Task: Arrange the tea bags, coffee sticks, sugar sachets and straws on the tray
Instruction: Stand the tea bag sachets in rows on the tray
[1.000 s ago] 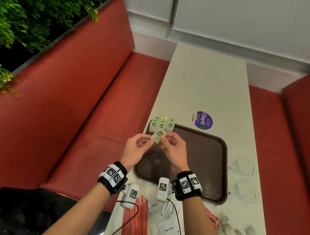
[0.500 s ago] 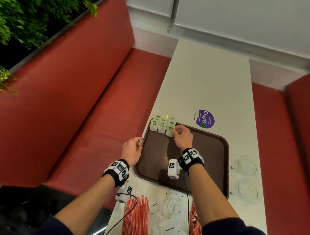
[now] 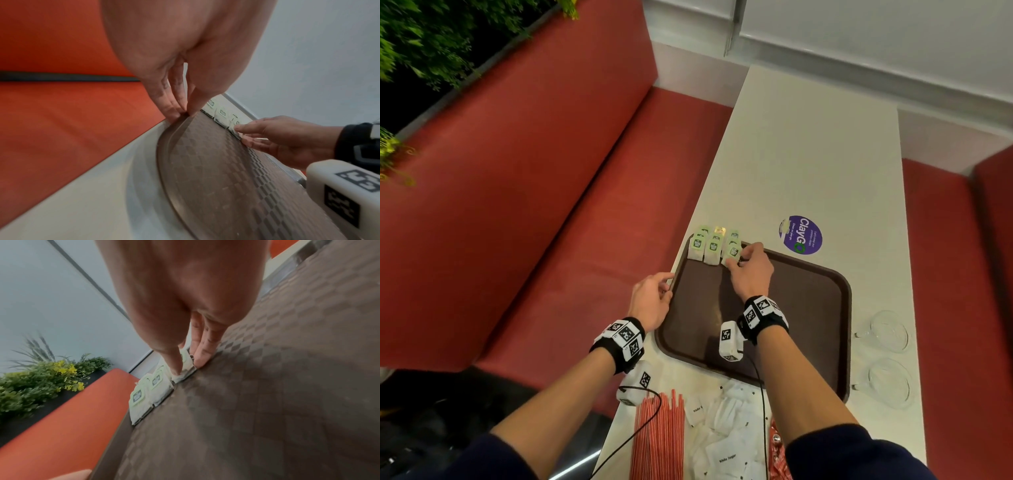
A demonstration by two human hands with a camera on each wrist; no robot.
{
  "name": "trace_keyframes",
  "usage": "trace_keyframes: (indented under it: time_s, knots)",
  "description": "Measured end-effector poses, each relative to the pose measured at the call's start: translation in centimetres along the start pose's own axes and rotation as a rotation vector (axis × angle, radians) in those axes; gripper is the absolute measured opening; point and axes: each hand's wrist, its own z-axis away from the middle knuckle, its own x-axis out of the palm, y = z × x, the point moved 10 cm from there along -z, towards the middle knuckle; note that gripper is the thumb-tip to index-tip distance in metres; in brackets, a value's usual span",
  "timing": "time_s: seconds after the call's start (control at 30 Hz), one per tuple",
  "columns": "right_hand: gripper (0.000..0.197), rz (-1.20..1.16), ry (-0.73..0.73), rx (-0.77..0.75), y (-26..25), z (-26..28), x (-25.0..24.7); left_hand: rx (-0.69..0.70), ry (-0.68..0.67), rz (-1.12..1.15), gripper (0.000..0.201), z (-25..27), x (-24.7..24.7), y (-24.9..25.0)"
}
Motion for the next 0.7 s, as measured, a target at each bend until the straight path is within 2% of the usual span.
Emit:
trace_keyframes:
  time_s: [0.47, 0.6, 0.7]
  knots:
    - [0.032, 0.109, -0.037, -0.040, -1.0, -0.4, 1.4, -0.004, -0.014, -0.014, 0.043, 0.3, -0.3, 0.7]
    - [0.024, 0.063, 0.035, -0.098, -2.3, 1.3, -1.3, 0.022, -0.012, -0.018, 0.042, 0.9, -0.9, 1.3]
    - [0.017, -0.038, 0.093, -0.141, -3.9, 4.8, -5.1, 0.090, 0.035, 0.015, 0.038, 2.3, -2.2, 2.5]
